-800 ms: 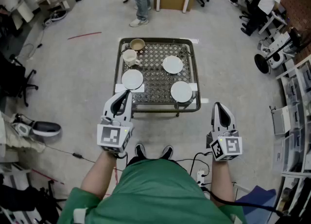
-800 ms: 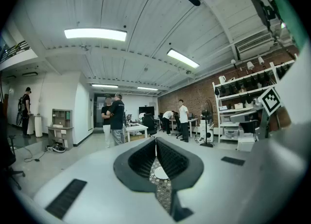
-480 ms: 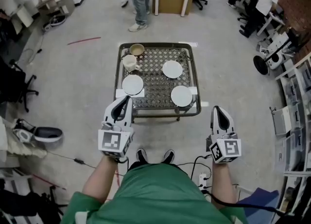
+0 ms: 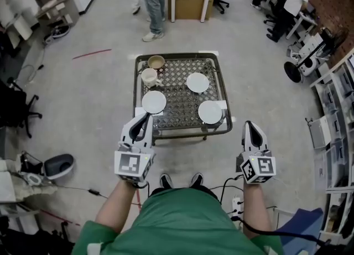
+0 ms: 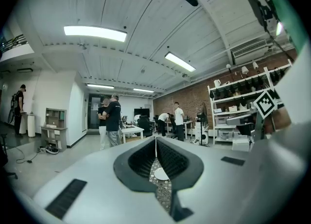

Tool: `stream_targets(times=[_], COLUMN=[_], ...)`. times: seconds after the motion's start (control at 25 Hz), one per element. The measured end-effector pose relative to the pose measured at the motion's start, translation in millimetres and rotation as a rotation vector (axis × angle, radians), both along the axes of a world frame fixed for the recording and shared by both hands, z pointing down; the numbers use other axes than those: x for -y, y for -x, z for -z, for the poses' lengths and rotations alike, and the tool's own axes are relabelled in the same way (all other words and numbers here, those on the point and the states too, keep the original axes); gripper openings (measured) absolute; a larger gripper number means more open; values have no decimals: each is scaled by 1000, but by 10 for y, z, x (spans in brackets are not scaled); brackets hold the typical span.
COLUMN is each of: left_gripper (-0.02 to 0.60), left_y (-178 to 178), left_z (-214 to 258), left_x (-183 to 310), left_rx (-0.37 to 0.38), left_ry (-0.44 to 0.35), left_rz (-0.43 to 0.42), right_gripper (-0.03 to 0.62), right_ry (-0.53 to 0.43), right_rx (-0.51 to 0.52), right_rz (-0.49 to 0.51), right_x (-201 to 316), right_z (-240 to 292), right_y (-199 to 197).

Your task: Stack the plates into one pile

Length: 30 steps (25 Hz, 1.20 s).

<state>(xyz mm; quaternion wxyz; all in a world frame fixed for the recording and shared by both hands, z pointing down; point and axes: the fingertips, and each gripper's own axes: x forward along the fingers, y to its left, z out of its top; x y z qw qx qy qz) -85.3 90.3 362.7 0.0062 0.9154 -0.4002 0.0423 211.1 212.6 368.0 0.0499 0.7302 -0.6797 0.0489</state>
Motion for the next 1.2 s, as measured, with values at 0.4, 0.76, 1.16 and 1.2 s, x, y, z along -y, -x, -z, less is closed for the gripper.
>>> stream_targets(times=[0.4, 0.76, 1.16, 1.2], left_gripper=[23, 22, 22, 22], left_y=[352, 176, -296, -367], left_z=[-14, -230, -548, -563], left_x=[212, 280, 669, 712], left_rx=[-25, -21, -7, -7], left_ry=[-3, 28, 132, 142], left_rz=[-46, -73, -40, -35], right_gripper=[15, 15, 15, 15], right_ry=[0, 40, 99, 105], right_rx=[-37, -26, 84, 99], right_rz=[-97, -116, -96, -92], right_x=[-45, -10, 554, 608], right_z=[69, -157, -558, -593], right_y=[376, 221, -398, -491])
